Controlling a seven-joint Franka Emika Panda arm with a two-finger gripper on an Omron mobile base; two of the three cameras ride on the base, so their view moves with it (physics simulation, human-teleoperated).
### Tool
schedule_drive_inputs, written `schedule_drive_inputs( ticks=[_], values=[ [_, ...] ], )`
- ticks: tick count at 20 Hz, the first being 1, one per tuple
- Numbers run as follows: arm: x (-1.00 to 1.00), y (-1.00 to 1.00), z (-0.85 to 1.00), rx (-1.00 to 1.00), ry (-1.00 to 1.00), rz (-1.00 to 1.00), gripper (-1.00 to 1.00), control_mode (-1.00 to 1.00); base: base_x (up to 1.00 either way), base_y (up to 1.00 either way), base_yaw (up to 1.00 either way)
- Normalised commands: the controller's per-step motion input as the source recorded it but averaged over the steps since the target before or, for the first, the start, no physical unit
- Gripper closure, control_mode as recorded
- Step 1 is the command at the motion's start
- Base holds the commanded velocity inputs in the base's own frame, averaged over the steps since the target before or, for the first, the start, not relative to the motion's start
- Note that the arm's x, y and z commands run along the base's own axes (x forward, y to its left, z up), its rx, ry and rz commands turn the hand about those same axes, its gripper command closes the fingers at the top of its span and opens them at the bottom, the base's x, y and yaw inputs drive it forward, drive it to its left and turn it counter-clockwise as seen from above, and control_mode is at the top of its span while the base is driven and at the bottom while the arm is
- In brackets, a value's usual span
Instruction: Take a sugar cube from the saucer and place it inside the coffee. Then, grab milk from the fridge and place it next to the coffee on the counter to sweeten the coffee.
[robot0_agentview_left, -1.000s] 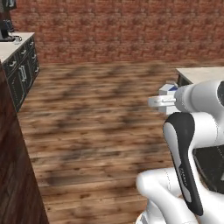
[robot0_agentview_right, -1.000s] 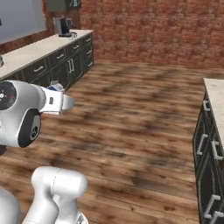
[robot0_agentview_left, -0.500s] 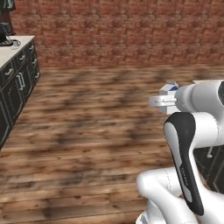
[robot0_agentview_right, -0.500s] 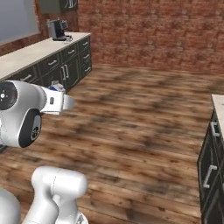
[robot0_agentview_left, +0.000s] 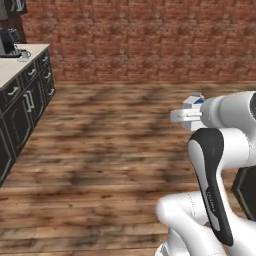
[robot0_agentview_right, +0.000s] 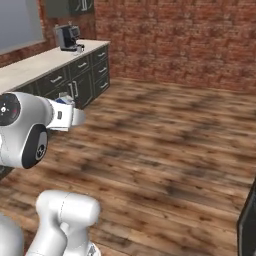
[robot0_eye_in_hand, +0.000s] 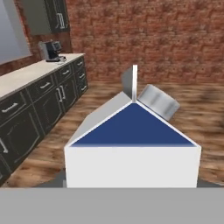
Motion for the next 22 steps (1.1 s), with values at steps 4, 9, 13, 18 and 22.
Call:
schedule_drive_inputs(
  ticks=[4,9,13,18,22],
  values=[
    [0.0,0.0,0.0,0.0,0.0,0.0,1.0,1.0,1.0,0.0,0.26],
    [0.0,0.0,0.0,0.0,0.0,0.0,1.0,1.0,1.0,0.0,0.28],
    [0.0,0.0,0.0,0.0,0.0,0.0,1.0,1.0,1.0,0.0,0.27],
    [0.0,0.0,0.0,0.0,0.0,0.0,1.0,1.0,1.0,0.0,0.26],
    [0.0,0.0,0.0,0.0,0.0,0.0,1.0,1.0,1.0,0.0,0.26]
  ],
)
